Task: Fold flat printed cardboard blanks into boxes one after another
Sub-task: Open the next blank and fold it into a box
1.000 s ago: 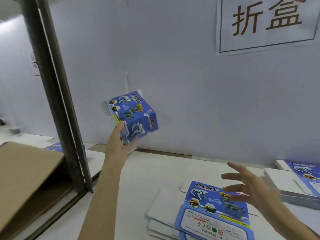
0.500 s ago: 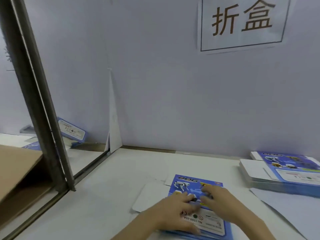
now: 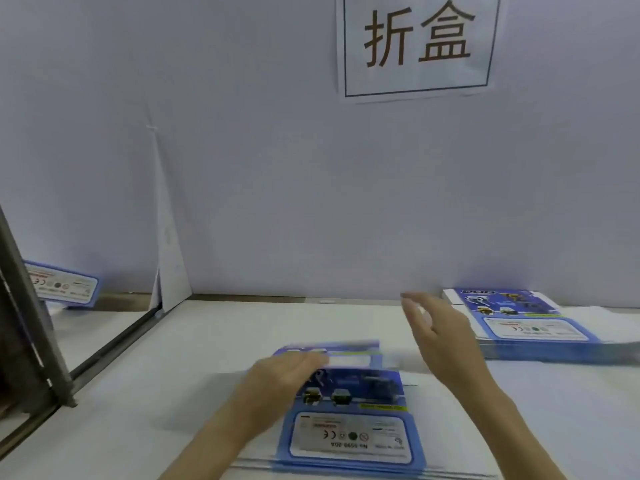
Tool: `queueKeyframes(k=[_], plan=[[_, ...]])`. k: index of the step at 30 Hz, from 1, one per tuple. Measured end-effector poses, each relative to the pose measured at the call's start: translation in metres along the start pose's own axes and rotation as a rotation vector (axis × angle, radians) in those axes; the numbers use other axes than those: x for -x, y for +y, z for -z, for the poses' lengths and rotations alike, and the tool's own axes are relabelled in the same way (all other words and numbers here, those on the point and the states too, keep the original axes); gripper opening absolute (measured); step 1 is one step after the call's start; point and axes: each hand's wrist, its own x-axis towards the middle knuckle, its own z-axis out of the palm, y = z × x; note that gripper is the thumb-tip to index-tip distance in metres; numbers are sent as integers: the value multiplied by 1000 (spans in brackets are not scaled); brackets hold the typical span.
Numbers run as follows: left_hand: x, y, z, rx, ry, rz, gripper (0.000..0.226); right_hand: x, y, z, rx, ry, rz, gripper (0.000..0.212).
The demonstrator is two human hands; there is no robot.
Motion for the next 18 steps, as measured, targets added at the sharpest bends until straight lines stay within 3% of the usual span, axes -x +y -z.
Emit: queueKeyframes(k=[2, 4, 6, 9, 11, 12, 14, 15, 16, 18], plan=[[-18, -11, 23, -70, 185, 106, 21, -2, -13, 15, -153, 268, 82, 41], [-34, -14, 37, 37, 391, 323, 42, -2, -21, 23, -231, 346, 94, 54], [-51, -7, 47, 358, 634, 583, 35, -2, -24, 22, -276, 271, 15, 59], [-71, 4, 47, 898, 753, 784, 27, -2, -26, 19, -502, -32, -167, 56], [-78, 16, 45, 1026, 751, 869, 36, -2, -26, 21, -748, -145, -216, 32], [-82, 21, 43, 930, 708, 926, 45, -2, -26, 22, -803, -144, -218, 21], [-85, 32, 38, 639, 479, 978, 70, -1, -29, 21, -805, -77, -151, 15], [-87, 40, 36, 655, 369, 943, 80, 1, -32, 19, -738, -37, -77, 16], [-91, 48, 36, 814, 289, 872, 86, 3, -35, 15, -670, -36, 11, 18], [-97, 63, 37, 1259, 199, 730, 86, 9, -45, 6, -624, -214, 186, 28]])
